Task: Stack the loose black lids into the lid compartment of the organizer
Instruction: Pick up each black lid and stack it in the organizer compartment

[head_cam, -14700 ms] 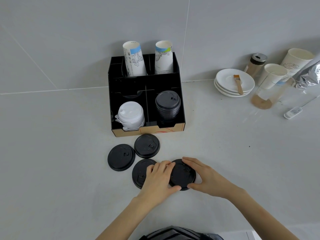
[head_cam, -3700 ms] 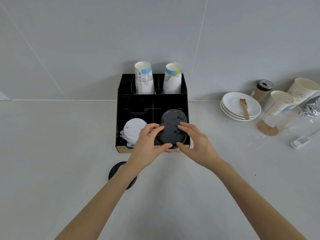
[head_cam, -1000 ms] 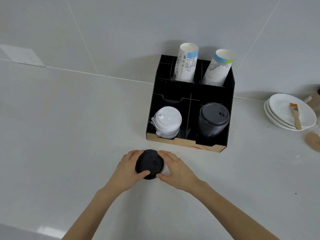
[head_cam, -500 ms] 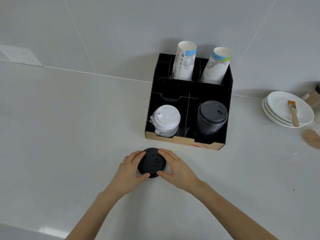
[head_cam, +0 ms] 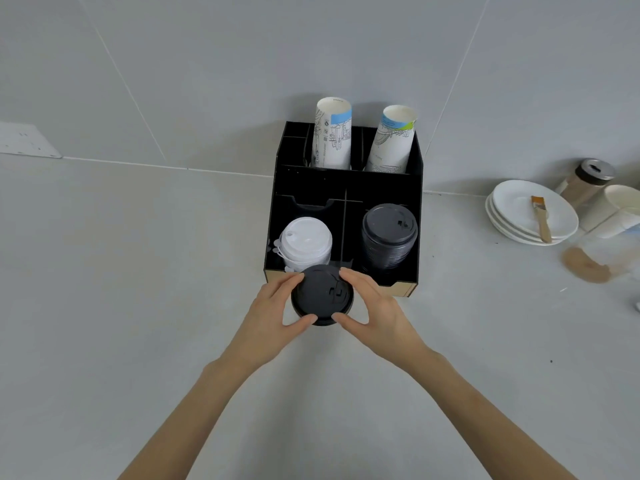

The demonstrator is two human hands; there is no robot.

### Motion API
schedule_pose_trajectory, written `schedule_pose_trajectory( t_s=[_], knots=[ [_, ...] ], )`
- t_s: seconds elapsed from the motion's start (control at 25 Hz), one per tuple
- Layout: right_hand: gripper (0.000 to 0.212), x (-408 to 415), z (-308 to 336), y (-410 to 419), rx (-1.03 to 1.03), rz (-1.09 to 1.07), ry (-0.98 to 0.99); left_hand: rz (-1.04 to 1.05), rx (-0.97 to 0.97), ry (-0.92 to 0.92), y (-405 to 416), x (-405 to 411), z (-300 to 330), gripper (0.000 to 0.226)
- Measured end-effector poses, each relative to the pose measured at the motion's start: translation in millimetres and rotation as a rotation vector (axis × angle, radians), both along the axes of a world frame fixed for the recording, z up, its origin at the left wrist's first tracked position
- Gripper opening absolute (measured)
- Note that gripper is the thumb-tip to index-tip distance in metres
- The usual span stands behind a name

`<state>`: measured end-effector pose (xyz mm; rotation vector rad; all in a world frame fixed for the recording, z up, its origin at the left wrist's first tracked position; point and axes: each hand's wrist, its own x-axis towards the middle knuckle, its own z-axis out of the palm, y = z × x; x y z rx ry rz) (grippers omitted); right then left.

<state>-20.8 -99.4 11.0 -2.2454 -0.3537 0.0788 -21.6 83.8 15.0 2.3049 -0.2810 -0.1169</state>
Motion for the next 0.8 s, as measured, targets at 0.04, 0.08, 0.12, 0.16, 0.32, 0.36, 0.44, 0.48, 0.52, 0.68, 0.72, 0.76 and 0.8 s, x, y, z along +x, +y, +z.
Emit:
schedule_pose_trajectory(
  t_s=[0.04,0.08,0.12,0.16,0.32,0.36,0.44,0.48,0.52,0.68,0.72,0.76,0.8],
  knots=[
    [0.059,1,5,-6,0.005,-0.014,-0.013,-0.008,-0.006,-0.021,-6,3,4,0.060],
    [0.059,2,9,-11,0.008,-0.030,-0.024,-0.015,-0.011,-0.042,-12,7,7,0.059],
    [0.058,3,12,-17,0.012,-0.049,-0.036,-0.026,-0.015,-0.060,-17,11,10,0.059],
    [0.058,4,16,-22,0.015,-0.068,-0.050,-0.038,-0.018,-0.076,-23,15,13,0.058],
    [0.056,11,26,-42,-0.002,-0.125,-0.097,-0.082,-0.023,-0.125,-45,30,22,0.056],
    [0.056,13,28,-46,-0.001,-0.138,-0.103,-0.084,-0.018,-0.132,-49,33,25,0.056],
    [0.055,19,32,-53,0.004,-0.158,-0.117,-0.088,-0.014,-0.139,-58,41,28,0.056],
    [0.055,22,34,-55,0.001,-0.164,-0.127,-0.092,-0.011,-0.145,-62,45,30,0.056],
    [0.055,27,36,-58,-0.005,-0.170,-0.138,-0.096,-0.004,-0.154,-66,50,32,0.056],
    [0.055,47,40,-69,-0.029,-0.179,-0.120,-0.095,0.041,-0.188,-79,73,35,0.056],
    [0.055,52,41,-71,-0.037,-0.175,-0.110,-0.097,0.052,-0.190,-81,79,35,0.056],
    [0.055,57,41,-73,-0.047,-0.173,-0.106,-0.101,0.058,-0.185,-83,85,35,0.056],
    [0.055,63,41,-76,-0.056,-0.170,-0.106,-0.105,0.057,-0.176,-86,91,34,0.056]
  ],
)
